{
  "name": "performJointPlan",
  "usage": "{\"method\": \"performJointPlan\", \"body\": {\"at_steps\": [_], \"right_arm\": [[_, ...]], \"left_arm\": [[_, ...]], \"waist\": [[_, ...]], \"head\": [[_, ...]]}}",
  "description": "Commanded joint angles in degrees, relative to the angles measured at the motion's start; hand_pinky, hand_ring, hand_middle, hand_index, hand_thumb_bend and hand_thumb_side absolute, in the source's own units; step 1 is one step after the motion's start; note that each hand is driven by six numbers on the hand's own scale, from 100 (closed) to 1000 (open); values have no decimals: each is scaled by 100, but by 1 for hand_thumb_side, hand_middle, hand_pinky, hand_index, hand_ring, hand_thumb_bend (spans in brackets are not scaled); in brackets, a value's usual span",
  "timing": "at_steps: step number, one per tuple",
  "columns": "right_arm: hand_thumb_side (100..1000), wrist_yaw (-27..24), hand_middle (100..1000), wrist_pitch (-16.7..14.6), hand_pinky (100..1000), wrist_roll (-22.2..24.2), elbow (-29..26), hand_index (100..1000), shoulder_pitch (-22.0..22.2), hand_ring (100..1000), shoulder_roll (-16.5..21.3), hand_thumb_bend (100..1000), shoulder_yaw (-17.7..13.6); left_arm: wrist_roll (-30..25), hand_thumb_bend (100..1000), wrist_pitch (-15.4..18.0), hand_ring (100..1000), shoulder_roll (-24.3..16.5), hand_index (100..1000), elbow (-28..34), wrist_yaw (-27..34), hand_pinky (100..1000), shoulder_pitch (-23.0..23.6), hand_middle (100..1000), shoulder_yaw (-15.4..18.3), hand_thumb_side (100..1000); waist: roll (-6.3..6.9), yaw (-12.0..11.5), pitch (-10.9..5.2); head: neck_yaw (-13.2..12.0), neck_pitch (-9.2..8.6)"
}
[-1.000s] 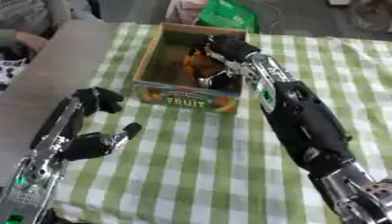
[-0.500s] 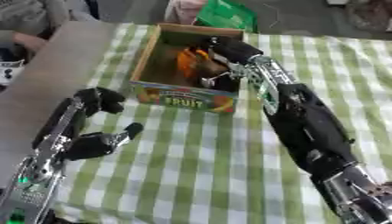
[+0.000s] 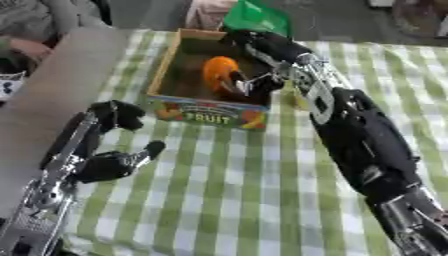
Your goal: Pick up objects on the table and place them in the box.
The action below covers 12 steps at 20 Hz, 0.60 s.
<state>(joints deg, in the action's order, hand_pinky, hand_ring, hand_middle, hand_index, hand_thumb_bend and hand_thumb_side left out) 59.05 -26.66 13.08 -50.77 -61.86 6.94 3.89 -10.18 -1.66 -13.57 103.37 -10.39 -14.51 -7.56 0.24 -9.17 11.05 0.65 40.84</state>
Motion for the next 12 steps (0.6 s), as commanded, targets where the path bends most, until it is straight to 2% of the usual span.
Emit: {"method": "performJointPlan", "body": {"at_steps": [1, 7, 12], "right_arm": [[174, -443, 899, 62, 806, 126, -317, 963, -172, 905, 320, 100, -52], [155, -1081, 856, 208, 807, 256, -562, 961, -134, 901, 773, 100, -139], [164, -1238, 838, 311, 808, 316, -595, 958, -20, 900, 1059, 100, -198]], "left_arm": [[29, 569, 6, 615, -70, 651, 82, -20, 673, -10, 480, 63, 170], [52, 569, 3, 615, -81, 651, 69, -34, 674, 33, 480, 87, 169], [71, 570, 1, 615, -90, 651, 65, -41, 673, 62, 480, 106, 170]], "waist": [[18, 31, -122], [4, 179, -167], [7, 262, -184]], "head": [[-46, 42], [-127, 84], [-190, 98]]}}
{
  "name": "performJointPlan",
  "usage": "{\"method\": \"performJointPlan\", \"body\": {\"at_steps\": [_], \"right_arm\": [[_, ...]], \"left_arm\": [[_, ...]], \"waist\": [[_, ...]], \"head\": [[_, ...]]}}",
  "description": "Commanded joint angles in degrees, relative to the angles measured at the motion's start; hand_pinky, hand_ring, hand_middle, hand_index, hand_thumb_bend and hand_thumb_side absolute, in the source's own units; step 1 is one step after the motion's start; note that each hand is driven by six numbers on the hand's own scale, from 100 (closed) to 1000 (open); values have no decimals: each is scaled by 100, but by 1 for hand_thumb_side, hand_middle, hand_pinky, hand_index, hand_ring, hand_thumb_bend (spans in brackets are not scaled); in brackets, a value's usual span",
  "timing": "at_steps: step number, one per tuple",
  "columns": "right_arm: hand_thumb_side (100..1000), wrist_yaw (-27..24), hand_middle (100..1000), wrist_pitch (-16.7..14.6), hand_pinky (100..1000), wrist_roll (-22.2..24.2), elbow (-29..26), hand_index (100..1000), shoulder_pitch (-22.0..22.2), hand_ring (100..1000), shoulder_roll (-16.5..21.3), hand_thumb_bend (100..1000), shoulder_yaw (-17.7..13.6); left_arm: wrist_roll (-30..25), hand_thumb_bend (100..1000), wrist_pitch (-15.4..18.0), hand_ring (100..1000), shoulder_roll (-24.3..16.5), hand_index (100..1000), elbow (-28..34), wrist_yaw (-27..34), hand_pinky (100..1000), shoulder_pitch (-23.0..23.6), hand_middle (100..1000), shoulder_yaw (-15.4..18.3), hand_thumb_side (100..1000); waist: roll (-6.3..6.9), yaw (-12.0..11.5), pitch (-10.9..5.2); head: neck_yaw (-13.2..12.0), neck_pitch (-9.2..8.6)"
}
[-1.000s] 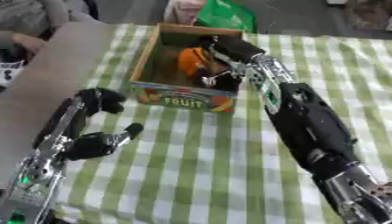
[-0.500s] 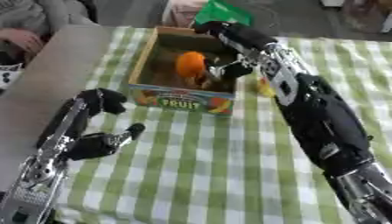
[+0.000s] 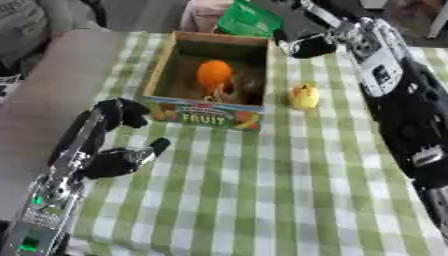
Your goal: Pick up objects on the table and place them in the box.
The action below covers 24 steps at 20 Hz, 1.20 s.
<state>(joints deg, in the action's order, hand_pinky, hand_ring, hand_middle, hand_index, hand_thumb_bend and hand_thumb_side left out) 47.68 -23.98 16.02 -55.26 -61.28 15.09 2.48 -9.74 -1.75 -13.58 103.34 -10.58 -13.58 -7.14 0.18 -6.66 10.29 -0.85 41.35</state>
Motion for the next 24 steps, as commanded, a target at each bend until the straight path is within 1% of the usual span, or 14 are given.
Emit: {"method": "performJointPlan", "body": {"at_steps": [1, 6, 11, 15, 24], "right_arm": [[166, -110, 837, 53, 809, 37, -138, 957, -49, 900, 285, 100, -64], [175, -73, 831, 112, 809, 75, -22, 952, 83, 902, 426, 100, -115], [185, 16, 823, 164, 810, 95, 176, 949, 207, 904, 465, 100, -146], [196, 106, 821, 204, 810, 139, 383, 946, 300, 906, 410, 100, -146], [218, 535, 815, 203, 810, 239, 801, 937, 469, 907, 123, 100, -105]], "left_arm": [[30, 569, 10, 615, -90, 651, 67, -24, 673, -27, 480, 68, 169], [41, 570, 9, 615, -92, 651, 67, -26, 673, -15, 480, 77, 170], [44, 570, 7, 615, -92, 651, 64, -30, 673, -15, 480, 82, 171], [38, 569, 11, 615, -90, 651, 68, -28, 673, -23, 480, 78, 171], [24, 569, 13, 615, -74, 651, 83, -20, 673, -50, 481, 69, 172]], "waist": [[17, 28, -110], [33, 90, -116], [53, 125, -107], [64, 125, -97], [115, 101, -64]], "head": [[-50, 50], [-79, 54], [-93, 54], [-85, 45], [-50, -3]]}}
